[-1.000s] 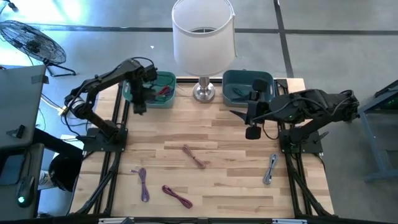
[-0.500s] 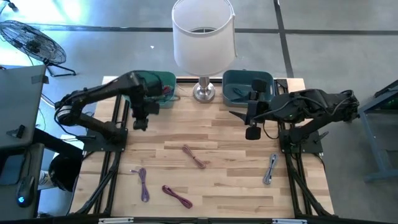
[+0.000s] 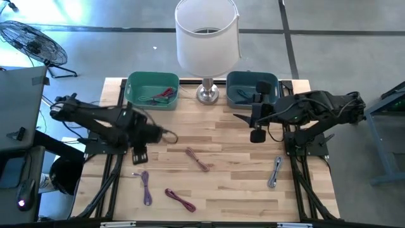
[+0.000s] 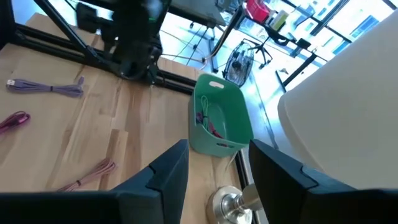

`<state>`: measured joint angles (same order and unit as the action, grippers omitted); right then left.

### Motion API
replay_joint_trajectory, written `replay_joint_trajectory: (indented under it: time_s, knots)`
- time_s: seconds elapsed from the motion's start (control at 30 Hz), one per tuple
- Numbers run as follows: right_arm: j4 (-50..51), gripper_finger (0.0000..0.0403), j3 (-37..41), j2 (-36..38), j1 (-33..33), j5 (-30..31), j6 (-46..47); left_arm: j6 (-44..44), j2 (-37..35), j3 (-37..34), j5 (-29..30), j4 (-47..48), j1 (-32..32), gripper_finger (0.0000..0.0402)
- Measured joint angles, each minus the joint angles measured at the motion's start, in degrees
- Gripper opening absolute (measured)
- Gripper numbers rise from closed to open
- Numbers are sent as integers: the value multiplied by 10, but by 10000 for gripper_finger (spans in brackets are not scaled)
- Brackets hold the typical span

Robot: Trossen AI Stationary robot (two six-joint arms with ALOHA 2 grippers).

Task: Pick & Place USB Port
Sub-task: Put the purple charger cable into the green bin

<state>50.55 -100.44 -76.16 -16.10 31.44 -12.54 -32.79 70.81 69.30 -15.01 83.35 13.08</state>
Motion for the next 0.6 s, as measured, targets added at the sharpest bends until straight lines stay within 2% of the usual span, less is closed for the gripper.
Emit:
replay_joint_trajectory:
  time_s: [0.3, 0.6]
  knots:
    - [-20, 161, 0, 0, 0, 0, -15, -276, 4, 0, 93, -4, 164, 83]
    - [-19, 161, 0, 0, -1, -9, 16, -476, 26, 0, 127, -16, 275, 83]
